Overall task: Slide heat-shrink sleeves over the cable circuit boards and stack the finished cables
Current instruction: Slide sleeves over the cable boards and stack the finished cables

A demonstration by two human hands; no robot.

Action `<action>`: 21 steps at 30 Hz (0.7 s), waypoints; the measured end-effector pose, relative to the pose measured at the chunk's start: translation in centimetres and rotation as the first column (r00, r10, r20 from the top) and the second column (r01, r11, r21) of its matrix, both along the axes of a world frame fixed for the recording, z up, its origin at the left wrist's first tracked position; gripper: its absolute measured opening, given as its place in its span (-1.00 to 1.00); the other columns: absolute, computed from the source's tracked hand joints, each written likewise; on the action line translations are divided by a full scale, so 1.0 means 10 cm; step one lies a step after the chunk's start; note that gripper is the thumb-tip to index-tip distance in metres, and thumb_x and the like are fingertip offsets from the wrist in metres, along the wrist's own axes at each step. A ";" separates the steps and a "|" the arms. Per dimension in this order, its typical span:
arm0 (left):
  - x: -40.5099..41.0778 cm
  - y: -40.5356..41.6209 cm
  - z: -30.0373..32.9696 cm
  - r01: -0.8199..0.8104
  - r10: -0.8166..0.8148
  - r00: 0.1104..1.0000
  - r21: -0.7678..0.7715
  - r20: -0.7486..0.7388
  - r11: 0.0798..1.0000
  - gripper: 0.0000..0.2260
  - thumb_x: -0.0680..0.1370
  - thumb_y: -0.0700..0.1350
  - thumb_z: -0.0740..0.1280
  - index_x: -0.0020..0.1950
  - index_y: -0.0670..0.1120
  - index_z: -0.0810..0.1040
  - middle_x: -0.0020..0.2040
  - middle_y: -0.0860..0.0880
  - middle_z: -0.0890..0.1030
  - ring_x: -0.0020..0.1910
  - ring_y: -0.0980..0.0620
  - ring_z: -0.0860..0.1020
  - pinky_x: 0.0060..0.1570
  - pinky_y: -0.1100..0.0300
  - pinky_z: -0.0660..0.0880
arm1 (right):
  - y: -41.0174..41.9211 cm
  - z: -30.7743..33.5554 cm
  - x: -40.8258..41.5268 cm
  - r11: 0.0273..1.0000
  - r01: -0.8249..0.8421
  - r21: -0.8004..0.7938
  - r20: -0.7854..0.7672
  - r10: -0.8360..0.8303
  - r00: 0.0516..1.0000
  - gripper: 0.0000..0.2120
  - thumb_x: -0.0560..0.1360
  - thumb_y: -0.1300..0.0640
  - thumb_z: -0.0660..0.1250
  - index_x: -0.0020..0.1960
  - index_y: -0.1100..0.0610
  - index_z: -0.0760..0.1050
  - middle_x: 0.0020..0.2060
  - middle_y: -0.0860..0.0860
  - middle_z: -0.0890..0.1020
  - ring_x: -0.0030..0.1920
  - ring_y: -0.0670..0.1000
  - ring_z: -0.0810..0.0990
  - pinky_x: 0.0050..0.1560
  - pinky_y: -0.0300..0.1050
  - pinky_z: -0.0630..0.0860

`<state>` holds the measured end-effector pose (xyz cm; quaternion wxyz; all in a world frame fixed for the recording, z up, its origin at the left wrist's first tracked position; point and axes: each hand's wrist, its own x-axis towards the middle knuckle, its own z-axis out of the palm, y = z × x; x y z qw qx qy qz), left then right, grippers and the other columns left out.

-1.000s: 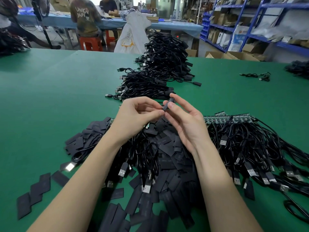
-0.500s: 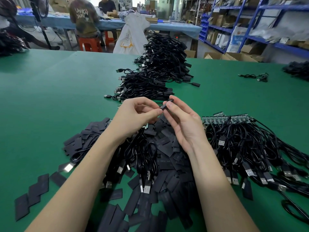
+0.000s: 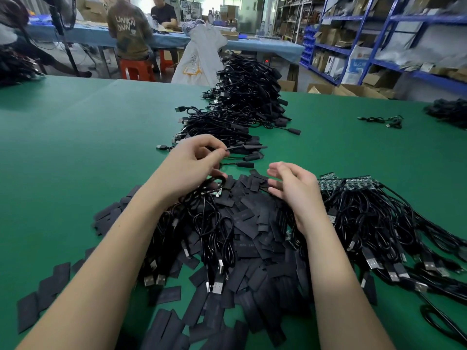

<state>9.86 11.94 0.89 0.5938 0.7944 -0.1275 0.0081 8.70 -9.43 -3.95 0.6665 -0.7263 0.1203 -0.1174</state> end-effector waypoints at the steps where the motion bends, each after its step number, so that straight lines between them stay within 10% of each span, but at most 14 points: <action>1: 0.02 0.00 0.03 -0.027 0.027 0.999 -0.004 0.022 1.000 -0.90 0.66 -0.13 0.31 0.02 -0.11 0.61 -0.07 -0.32 0.58 -0.19 -0.04 0.73 -0.31 0.15 0.64 | -0.01 -0.02 0.01 0.990 0.000 -0.143 0.003 0.000 1.000 -0.83 0.64 0.03 0.28 0.04 -0.01 0.66 -0.04 -0.12 0.71 0.05 -0.05 0.67 0.11 -0.10 0.62; 5: 0.20 -0.01 0.21 -0.104 0.079 0.977 0.117 0.198 0.988 -0.89 0.66 -0.12 0.30 0.01 -0.06 0.61 -0.28 0.03 0.59 -0.27 0.09 0.70 -0.38 0.21 0.60 | 0.05 -0.06 0.03 0.825 -0.073 -0.560 -0.001 0.087 0.996 -0.85 0.61 0.04 0.30 0.09 -0.04 0.64 -0.03 -0.16 0.66 0.05 -0.15 0.61 -0.02 -0.35 0.46; 9: 0.56 -0.11 0.33 -0.154 -0.046 0.911 0.443 0.409 0.883 -0.90 0.64 -0.07 0.30 -0.02 0.02 0.59 -0.31 0.11 0.58 -0.31 0.09 0.55 -0.24 0.20 0.44 | 0.14 -0.09 0.10 0.577 -0.183 -0.796 -0.080 0.199 0.977 -0.59 0.63 -0.13 0.25 0.41 0.00 0.48 0.37 -0.06 0.54 0.44 0.04 0.39 0.42 0.05 0.37; 13: 0.86 -0.26 0.12 -0.130 -0.210 0.872 0.623 0.441 0.771 -0.88 0.64 -0.10 0.30 0.09 -0.05 0.63 -0.16 0.07 0.54 -0.13 -0.01 0.51 -0.07 0.17 0.41 | 0.17 -0.12 0.17 0.440 -0.368 -0.819 -0.306 0.207 0.929 -0.38 0.63 -0.35 0.02 0.62 -0.14 0.15 0.64 -0.07 0.13 0.64 0.07 0.01 0.59 0.24 0.00; 18: 1.00 -0.29 -0.17 -0.068 -0.329 0.897 0.829 0.294 0.556 -0.75 0.61 -0.06 0.35 0.29 0.00 0.58 0.20 -0.06 0.52 0.25 -0.10 0.47 0.24 -0.02 0.43 | 0.16 -0.12 0.16 0.354 -0.435 -0.828 -0.387 0.201 0.900 -0.41 0.62 -0.36 0.02 0.59 -0.17 0.22 0.62 -0.09 0.17 0.62 0.08 0.08 0.59 0.21 0.01; 21: 0.99 -0.28 -0.27 -0.233 -0.262 0.891 0.870 0.370 0.434 -0.62 0.54 -0.03 0.43 0.32 0.02 0.44 0.16 -0.07 0.48 0.13 -0.14 0.49 -0.06 0.01 0.44 | 0.13 -0.06 0.13 0.357 -0.437 -0.826 -0.376 0.230 0.898 -0.45 0.61 -0.32 0.14 0.55 -0.17 0.30 0.59 -0.11 0.26 0.58 0.08 0.17 0.55 0.15 0.16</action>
